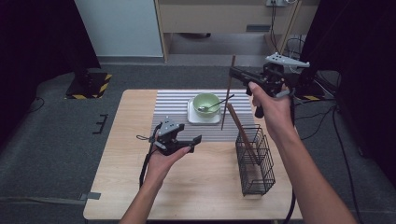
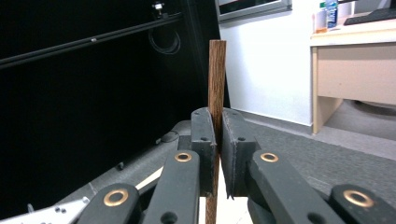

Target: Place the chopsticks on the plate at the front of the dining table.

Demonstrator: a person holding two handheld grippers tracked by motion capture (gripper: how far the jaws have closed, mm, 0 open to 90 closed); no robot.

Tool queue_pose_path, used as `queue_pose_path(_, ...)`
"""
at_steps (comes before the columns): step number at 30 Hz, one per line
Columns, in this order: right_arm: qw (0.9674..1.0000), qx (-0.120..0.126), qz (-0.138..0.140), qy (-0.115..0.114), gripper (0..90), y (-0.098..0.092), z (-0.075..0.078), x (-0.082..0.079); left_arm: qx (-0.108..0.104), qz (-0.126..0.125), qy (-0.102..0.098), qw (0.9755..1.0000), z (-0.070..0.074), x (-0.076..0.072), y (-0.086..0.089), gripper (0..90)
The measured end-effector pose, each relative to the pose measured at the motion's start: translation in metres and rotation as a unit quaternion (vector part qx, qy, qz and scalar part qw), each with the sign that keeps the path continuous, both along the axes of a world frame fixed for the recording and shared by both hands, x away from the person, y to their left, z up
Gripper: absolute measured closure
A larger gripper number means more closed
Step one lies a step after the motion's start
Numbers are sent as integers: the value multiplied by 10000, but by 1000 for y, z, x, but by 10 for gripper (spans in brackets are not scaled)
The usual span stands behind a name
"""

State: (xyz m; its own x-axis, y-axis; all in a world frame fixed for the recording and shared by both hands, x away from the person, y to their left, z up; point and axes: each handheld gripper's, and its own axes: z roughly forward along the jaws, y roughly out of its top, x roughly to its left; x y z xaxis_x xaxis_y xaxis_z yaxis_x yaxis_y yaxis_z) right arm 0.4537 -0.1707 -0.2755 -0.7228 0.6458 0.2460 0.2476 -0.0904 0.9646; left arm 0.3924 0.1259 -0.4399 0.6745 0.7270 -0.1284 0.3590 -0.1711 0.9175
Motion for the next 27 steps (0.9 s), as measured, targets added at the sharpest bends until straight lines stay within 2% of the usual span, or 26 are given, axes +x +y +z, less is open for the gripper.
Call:
queue_pose_path(3,10000,-23,14,7,846,6,-2,1,-15,-74,-36,10000,-1,0,-3,171)
queue_pose_path(6,10000,-55,65,35,846,18,-5,2,-219,-142,-17,9997,0,0,-6,213)
queue_pose_path(11,9998,-44,162,57,846,33,-8,-1,-156,-232,-37,9996,-3,0,-12,259)
queue_pose_path(18,9995,-70,260,138,846,43,-15,-3,-65,-378,-73,9992,-6,-2,-24,303)
queue_pose_path(22,9993,-103,312,183,847,47,-16,-4,-75,-388,-59,9992,-11,-1,-30,414)
queue_pose_path(23,9992,-107,321,192,846,47,-16,-5,-104,-398,-32,9991,-12,0,-31,414)
queue_pose_path(24,9991,-112,352,216,846,48,-16,-5,-156,-400,12,9991,-13,0,-32,445)
queue_pose_path(25,9989,-128,386,243,846,50,-17,-5,-230,-463,70,9986,-16,1,-32,515)
queue_pose_path(27,9988,-150,391,250,846,51,-17,-5,-212,-467,54,9987,-16,0,-33,565)
